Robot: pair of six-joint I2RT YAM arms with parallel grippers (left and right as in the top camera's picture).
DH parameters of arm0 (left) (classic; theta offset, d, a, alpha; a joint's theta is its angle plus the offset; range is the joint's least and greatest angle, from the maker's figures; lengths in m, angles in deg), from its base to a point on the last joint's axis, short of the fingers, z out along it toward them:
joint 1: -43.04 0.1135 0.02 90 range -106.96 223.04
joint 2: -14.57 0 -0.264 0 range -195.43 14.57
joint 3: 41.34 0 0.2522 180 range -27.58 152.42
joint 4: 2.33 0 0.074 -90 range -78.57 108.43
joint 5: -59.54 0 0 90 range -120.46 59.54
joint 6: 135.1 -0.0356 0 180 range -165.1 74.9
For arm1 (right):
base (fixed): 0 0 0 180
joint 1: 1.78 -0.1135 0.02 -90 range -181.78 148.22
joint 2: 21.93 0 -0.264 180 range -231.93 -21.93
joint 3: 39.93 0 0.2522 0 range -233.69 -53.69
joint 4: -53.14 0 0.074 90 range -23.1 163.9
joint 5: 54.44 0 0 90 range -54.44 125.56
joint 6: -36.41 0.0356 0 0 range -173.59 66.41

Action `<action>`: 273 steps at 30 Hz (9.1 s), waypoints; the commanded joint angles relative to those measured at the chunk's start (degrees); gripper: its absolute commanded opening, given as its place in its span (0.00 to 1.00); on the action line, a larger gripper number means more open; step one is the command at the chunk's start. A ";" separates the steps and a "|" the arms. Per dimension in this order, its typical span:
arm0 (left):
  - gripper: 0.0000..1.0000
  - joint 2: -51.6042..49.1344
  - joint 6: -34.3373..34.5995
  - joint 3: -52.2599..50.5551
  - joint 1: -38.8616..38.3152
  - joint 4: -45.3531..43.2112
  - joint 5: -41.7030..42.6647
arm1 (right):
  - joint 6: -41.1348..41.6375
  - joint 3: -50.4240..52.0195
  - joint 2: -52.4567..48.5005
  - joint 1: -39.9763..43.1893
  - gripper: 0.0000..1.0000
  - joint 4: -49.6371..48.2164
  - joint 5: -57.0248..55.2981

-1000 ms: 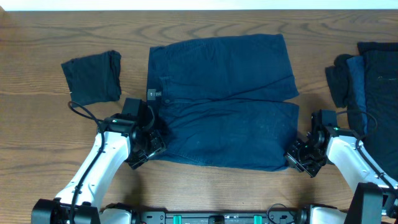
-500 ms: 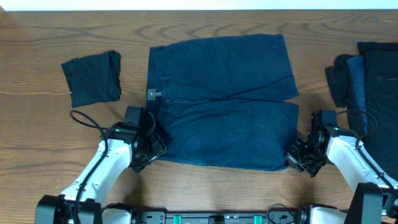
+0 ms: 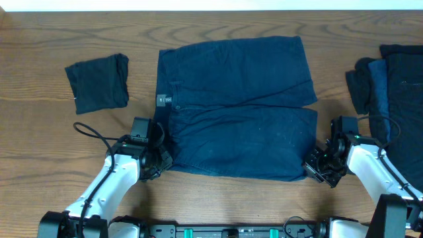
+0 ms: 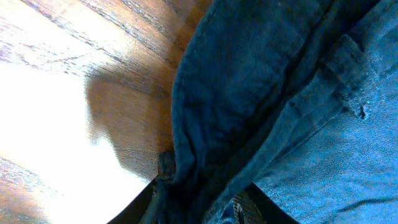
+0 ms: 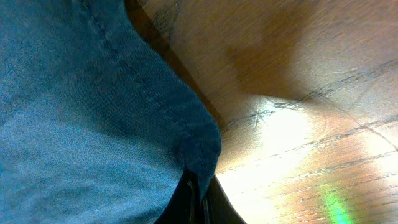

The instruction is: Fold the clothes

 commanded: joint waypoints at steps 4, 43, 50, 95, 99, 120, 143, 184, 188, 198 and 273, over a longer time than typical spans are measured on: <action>0.36 -1.57 -4.04 -2.45 0.02 0.28 -0.11 | -1.73 0.35 -0.37 0.24 0.01 -0.33 -1.66; 0.06 -1.44 -7.32 4.59 0.02 11.30 1.40 | -5.84 -6.05 0.04 0.24 0.01 5.55 -1.62; 0.06 -0.96 -7.78 8.74 0.02 18.16 1.40 | -9.27 -12.59 0.98 0.24 0.01 12.24 -1.64; 0.06 5.14 -7.17 31.45 0.09 18.51 -17.70 | -12.02 -41.88 -2.40 -5.97 0.01 -3.69 -1.62; 0.06 2.08 -7.17 31.45 0.09 15.32 -22.25 | -12.26 -41.88 -7.28 -6.95 0.01 -8.96 -1.64; 0.06 -21.90 -5.27 31.39 3.50 -4.26 -22.40 | -20.81 -41.88 -34.01 -13.57 0.01 -43.76 -1.62; 0.06 -7.72 -14.95 33.20 2.89 2.47 -6.49 | -25.70 -41.92 -21.79 -13.60 0.06 -25.53 -1.16; 0.06 -20.39 -20.55 31.54 -9.77 4.46 -4.74 | -24.59 -41.83 -29.40 -6.10 0.01 10.73 -6.23; 0.06 -21.62 -20.50 31.52 -10.27 0.48 -7.87 | -31.19 -41.92 -25.00 -6.10 0.01 10.56 1.99; 0.06 -30.12 -20.28 31.52 -11.23 1.53 -7.98 | -31.08 -41.81 -22.03 -6.43 0.01 5.55 2.95; 0.41 -6.29 -23.74 33.27 -6.56 1.38 -20.70 | -30.80 -41.86 -13.11 -9.07 0.18 -13.81 7.54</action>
